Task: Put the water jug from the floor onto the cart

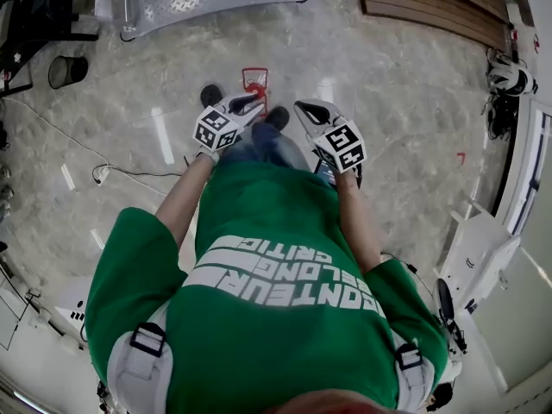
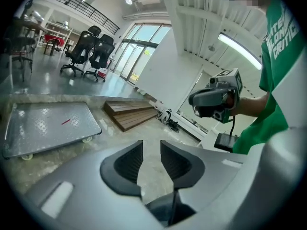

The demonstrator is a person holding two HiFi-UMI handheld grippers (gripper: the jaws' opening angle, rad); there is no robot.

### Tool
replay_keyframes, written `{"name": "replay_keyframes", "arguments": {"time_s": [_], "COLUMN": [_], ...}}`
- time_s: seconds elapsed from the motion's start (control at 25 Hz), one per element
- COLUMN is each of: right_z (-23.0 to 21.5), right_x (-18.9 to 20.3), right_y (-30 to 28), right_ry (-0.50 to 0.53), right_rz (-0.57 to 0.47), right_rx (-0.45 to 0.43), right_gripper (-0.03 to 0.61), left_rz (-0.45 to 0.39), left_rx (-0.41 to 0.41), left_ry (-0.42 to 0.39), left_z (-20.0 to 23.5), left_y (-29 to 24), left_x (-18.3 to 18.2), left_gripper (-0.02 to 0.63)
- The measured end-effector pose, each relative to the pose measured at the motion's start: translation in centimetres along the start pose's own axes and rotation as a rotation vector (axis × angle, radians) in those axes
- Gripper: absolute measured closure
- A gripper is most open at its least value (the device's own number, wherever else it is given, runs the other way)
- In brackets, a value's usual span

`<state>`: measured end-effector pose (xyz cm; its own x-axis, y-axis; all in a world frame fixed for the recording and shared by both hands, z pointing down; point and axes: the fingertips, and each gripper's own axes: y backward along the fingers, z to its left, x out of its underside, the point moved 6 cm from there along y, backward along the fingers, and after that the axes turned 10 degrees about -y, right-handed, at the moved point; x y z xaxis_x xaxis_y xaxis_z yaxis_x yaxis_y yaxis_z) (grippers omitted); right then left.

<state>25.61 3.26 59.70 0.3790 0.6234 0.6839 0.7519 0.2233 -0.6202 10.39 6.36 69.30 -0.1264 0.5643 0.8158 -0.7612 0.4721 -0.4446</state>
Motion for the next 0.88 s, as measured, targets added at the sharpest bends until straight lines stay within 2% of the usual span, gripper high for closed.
{"name": "replay_keyframes", "arguments": {"time_s": [0.08,0.28,0.44,0.68,0.88], "right_z": [-0.2,0.0,-0.3,-0.8,-1.9], "right_x": [0.2,0.9,1.8,3.0,4.4], "right_y": [-0.3,-0.9,-1.2,-2.2,-3.6], "right_ry": [-0.017,-0.044,-0.046,-0.049,-0.070], "right_rz": [0.001,0.019,0.045,0.063,0.086], "right_rx": [0.009,0.010,0.004,-0.008,-0.008], "right_gripper": [0.588,0.588,0.586,0.587,0.588], "left_rz": [0.026,0.122,0.192,0.295,0.377], "left_rx": [-0.007,-0.014,-0.019,-0.039,-0.059], "left_ry": [-0.023,-0.086,-0.123,-0.162,-0.188], "left_z": [0.8,2.3,3.2,5.5,7.3], "left_y": [-0.8,-2.7,-4.8,-7.2,-9.3], "left_x": [1.3,4.6,7.3,12.1,16.2], "left_gripper": [0.484,0.393,0.379,0.327,0.316]}}
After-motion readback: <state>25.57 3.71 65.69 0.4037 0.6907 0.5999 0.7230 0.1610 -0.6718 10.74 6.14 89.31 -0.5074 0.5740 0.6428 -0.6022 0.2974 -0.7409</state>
